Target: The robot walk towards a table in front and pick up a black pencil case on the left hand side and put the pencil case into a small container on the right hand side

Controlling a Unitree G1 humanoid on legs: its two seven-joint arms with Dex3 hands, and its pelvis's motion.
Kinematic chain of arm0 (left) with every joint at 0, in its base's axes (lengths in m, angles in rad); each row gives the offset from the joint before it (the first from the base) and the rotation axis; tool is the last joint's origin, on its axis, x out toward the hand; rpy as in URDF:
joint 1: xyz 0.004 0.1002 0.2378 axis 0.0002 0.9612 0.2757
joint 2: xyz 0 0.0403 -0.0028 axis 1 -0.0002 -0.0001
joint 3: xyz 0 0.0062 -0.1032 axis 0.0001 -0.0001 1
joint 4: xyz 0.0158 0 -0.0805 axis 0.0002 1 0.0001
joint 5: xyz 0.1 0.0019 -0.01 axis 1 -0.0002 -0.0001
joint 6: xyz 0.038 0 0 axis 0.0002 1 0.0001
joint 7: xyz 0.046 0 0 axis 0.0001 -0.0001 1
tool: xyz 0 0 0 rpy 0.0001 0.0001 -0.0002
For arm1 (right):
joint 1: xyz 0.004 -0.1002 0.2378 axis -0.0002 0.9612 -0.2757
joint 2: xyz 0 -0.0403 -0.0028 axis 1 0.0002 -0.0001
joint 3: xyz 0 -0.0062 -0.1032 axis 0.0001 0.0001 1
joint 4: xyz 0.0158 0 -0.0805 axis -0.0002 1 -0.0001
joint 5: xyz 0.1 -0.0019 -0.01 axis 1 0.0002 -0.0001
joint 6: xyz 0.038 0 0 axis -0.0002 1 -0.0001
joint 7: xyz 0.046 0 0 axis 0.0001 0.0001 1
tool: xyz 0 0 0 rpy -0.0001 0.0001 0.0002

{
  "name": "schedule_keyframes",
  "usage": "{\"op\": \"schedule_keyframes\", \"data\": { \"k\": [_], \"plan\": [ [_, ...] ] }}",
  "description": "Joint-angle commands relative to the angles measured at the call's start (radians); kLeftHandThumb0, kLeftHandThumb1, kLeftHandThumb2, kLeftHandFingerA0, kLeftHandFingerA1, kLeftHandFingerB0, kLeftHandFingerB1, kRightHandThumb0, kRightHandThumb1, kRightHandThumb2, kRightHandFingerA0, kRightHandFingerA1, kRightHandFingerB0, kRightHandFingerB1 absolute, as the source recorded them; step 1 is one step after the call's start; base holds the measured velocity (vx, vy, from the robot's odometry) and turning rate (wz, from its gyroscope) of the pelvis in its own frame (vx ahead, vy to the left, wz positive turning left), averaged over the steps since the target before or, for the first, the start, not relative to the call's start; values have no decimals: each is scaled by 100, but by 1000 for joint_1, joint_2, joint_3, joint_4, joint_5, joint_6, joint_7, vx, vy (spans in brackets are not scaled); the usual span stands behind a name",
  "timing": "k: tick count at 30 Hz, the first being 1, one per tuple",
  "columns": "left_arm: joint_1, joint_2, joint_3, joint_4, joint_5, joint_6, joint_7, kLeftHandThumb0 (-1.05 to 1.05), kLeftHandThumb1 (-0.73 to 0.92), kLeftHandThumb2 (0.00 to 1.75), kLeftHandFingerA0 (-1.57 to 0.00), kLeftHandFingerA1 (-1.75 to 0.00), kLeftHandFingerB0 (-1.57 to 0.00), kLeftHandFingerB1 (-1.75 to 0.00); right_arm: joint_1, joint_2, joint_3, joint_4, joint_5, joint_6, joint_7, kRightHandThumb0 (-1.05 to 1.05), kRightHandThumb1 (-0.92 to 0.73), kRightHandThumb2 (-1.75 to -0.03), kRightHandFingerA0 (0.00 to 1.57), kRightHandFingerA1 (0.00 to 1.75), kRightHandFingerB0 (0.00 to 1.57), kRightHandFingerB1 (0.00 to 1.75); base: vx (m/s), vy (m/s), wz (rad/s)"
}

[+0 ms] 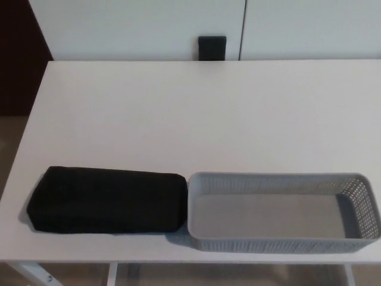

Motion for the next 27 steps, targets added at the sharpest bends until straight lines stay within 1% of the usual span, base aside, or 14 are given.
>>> {"op": "schedule_keyframes", "data": {
  "k": [1, 2, 3, 5, 9, 11, 13, 14, 18, 20, 21, 22, 25, 27],
  "plan": [
    [16, 21, 5, -14, 0, 8, -10, -32, 46, 53, -39, -39, -31, -33, 2, -2, -5, 8, 4, 0, -2, -71, -31, -75, 83, 67, 49, 57, 0, 0, 0],
    [19, 27, 2, -18, 5, 10, -8, -32, 46, 53, -39, -39, -31, -33, 6, 0, -5, 9, 3, -1, -4, -69, -41, -54, 86, 63, 51, 50, 0, 0, 0],
    [30, 51, -21, -42, 49, 9, 17, -39, 46, 54, -36, -45, -28, -34, 10, 1, -5, 9, 2, -7, -8, -68, -32, -76, 77, 70, 48, 58, 0, 0, 0],
    [102, 107, -56, -181, 105, 39, 24, -45, 37, 67, -29, -50, -20, -41, 24, -3, -7, 3, 0, -23, -18, -68, -33, -77, 77, 69, 47, 58, 0, 0, 0],
    [273, 178, 18, -453, -9, 158, -85, -49, 34, 63, -16, -44, -10, -36, 9, -9, -41, -17, 40, 12, 3, -59, -41, -54, 84, 61, 51, 51, 0, 0, 0],
    [386, 211, 102, -503, -59, 80, -115, -50, 34, 67, -8, -28, -10, -30, -1, -14, -45, -20, 43, 19, 14, -62, -32, -75, 79, 66, 44, 57, 0, 0, 0],
    [470, 230, 171, -493, -49, -9, -101, -47, 38, 52, -4, -27, -10, -26, -6, -22, -47, -16, 38, 22, 14, -64, -32, -75, 79, 66, 46, 56, 0, 0, 0],
    [518, 265, 215, -479, -54, -24, -118, -52, 33, 73, 0, -16, -3, -18, -9, -22, -47, -15, 35, 26, 8, -66, -32, -75, 79, 66, 46, 57, 0, 0, 0],
    [605, 344, 335, -463, -49, -35, -129, -57, 37, 74, 0, -10, 0, -7, -8, -38, -63, -23, 42, 34, 13, -64, -32, -75, 79, 70, 45, 58, 0, 0, 0],
    [641, 386, 437, -442, -73, -99, -129, -52, 32, 74, 0, -20, 0, -18, -4, -40, -62, -27, 33, 29, 8, -62, -43, -53, 85, 64, 50, 52, -10, 5, 3],
    [647, 387, 477, -462, -118, -72, -164, -49, 32, 73, 0, -17, -1, -18, -3, -36, -72, -29, 47, 34, 19, -62, -32, -75, 81, 70, 46, 60, -23, 9, 7],
    [677, 395, 524, -529, -115, -33, -149, -49, 33, 69, 0, -11, -6, -13, -3, -32, -81, -26, 58, 41, 30, -59, -40, -53, 83, 65, 49, 53, 0, 0, 0],
    [754, 338, 678, -830, -65, -23, -57, -58, 38, 72, 0, -5, -10, -13, 0, -25, -85, -35, 55, 50, 21, -59, -31, -74, 81, 70, 47, 61, 0, 0, 0],
    [756, 315, 724, -937, -50, -27, -40, -58, 37, 74, 0, -12, -10, -20, -2, -23, -90, -35, 59, 52, 27, -55, -41, -53, 85, 63, 50, 54, 0, 0, 0]
  ]
}}
